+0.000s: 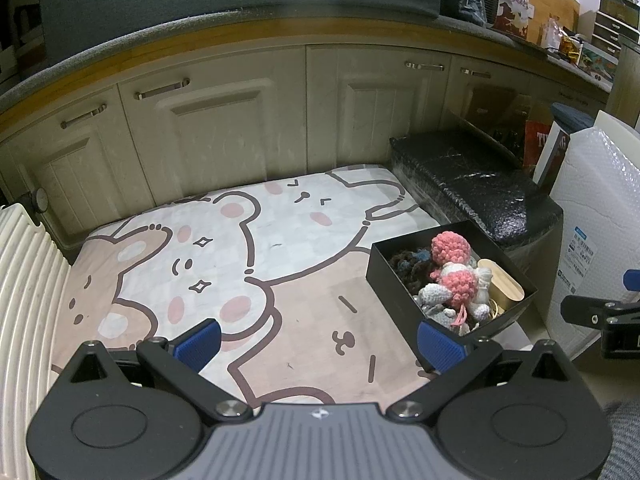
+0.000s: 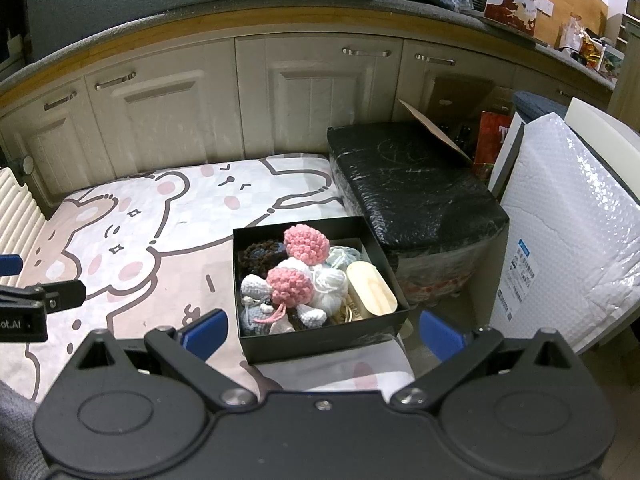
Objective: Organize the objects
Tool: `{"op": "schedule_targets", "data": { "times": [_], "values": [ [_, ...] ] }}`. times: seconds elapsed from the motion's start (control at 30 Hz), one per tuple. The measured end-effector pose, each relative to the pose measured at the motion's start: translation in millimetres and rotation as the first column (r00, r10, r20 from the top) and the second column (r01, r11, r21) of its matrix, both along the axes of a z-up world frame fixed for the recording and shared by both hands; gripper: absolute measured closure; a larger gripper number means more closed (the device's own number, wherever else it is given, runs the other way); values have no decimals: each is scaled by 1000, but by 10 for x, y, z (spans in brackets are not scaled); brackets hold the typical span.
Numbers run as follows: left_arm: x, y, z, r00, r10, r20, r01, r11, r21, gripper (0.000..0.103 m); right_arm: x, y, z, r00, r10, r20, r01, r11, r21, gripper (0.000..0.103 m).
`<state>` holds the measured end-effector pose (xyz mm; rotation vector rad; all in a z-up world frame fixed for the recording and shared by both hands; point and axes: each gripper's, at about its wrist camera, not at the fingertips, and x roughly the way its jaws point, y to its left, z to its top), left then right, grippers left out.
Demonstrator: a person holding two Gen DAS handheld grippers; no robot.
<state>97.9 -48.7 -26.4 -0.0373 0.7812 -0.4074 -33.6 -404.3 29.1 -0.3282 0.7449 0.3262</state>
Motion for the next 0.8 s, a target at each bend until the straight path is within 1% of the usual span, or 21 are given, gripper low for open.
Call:
{"op": "schedule_targets", "data": {
  "times": [0.8],
  "values": [
    [7,19,11,999,-32,1,32,999,-5,0,-4,19,-26,1000,3,-1,-3,1000,1,0]
  ]
}}
